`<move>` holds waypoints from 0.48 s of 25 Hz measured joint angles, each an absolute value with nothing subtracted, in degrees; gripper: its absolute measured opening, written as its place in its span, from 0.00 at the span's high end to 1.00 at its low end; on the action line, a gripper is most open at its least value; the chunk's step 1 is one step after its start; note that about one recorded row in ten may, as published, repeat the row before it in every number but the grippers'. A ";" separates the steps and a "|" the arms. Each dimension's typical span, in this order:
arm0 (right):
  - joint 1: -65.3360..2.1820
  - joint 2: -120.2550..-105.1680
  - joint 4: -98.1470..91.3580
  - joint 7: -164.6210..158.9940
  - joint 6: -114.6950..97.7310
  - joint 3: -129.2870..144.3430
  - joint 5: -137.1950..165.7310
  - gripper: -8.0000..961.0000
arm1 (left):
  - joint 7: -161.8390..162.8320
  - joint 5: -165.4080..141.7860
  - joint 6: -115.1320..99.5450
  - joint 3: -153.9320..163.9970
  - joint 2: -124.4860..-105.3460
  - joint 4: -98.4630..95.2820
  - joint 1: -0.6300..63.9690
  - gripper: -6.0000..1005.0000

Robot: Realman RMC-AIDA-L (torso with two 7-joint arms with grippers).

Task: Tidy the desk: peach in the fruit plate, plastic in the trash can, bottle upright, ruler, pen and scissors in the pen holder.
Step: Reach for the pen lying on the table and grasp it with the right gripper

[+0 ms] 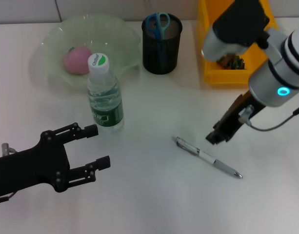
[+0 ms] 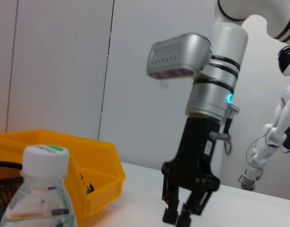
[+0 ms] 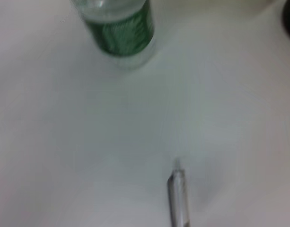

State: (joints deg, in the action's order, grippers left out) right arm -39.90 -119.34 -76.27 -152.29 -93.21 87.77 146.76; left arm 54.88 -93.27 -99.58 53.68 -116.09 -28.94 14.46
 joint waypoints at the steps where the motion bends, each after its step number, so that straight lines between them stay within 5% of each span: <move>1: -39.38 -119.48 -76.08 -151.72 -93.00 88.67 146.76 0.76 | 54.88 -93.26 -99.58 53.65 -116.13 -29.01 14.49 0.26; 3: -39.12 -119.52 -76.01 -151.57 -92.77 89.06 146.71 0.67 | 54.88 -93.26 -99.58 53.63 -116.19 -29.08 14.52 0.26; 12: -38.09 -119.70 -73.01 -151.40 -89.12 93.07 146.26 0.60 | 54.90 -93.25 -99.55 53.58 -116.36 -28.97 14.89 0.26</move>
